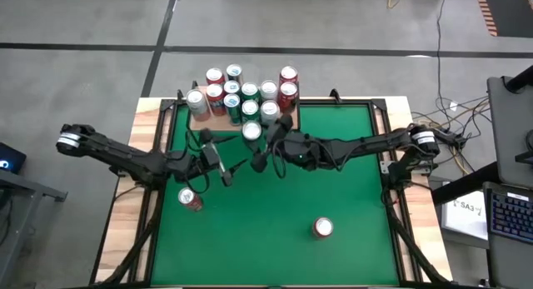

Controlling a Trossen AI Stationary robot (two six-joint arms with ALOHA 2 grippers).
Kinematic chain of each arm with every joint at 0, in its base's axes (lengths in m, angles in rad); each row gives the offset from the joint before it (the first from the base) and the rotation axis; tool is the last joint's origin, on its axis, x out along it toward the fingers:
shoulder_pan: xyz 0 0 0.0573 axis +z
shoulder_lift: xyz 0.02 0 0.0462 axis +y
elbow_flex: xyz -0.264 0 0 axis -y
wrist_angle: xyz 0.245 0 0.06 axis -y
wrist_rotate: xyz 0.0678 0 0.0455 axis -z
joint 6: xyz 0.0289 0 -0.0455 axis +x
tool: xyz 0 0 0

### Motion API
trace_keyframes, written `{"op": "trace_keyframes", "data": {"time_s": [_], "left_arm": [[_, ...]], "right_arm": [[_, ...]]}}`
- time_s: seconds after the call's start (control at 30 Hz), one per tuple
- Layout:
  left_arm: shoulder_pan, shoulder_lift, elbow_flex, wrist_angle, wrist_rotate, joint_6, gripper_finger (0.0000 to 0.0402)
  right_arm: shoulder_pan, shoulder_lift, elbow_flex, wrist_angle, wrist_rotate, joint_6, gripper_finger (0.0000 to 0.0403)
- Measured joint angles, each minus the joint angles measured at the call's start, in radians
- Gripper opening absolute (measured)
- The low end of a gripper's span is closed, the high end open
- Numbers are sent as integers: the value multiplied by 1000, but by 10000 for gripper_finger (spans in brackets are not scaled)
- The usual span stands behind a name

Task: Place canned beverage on shelf
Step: Put the green can on the shelf

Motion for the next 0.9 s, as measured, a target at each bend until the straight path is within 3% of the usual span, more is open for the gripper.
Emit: {"op": "trace_keyframes", "data": {"time_s": [0.27, 0.37, 0.5, 0.67, 0.9], "left_arm": [[0, -151, -5, -238, -21, 26, 361], [1, -200, -34, -278, 69, 26, 353], [0, -227, -95, -217, 196, 12, 325], [2, -215, -157, -114, 179, -24, 274], [1, -139, -234, 89, 160, -75, 189]], "right_arm": [[-10, 2, 1, -19, -13, 131, 299], [-11, 24, 4, 1, -4, 156, 299], [-12, 88, 30, 6, 13, 169, 299], [-10, 158, 98, -11, 89, 195, 299], [-11, 196, 183, -184, 176, 290, 299]]}}
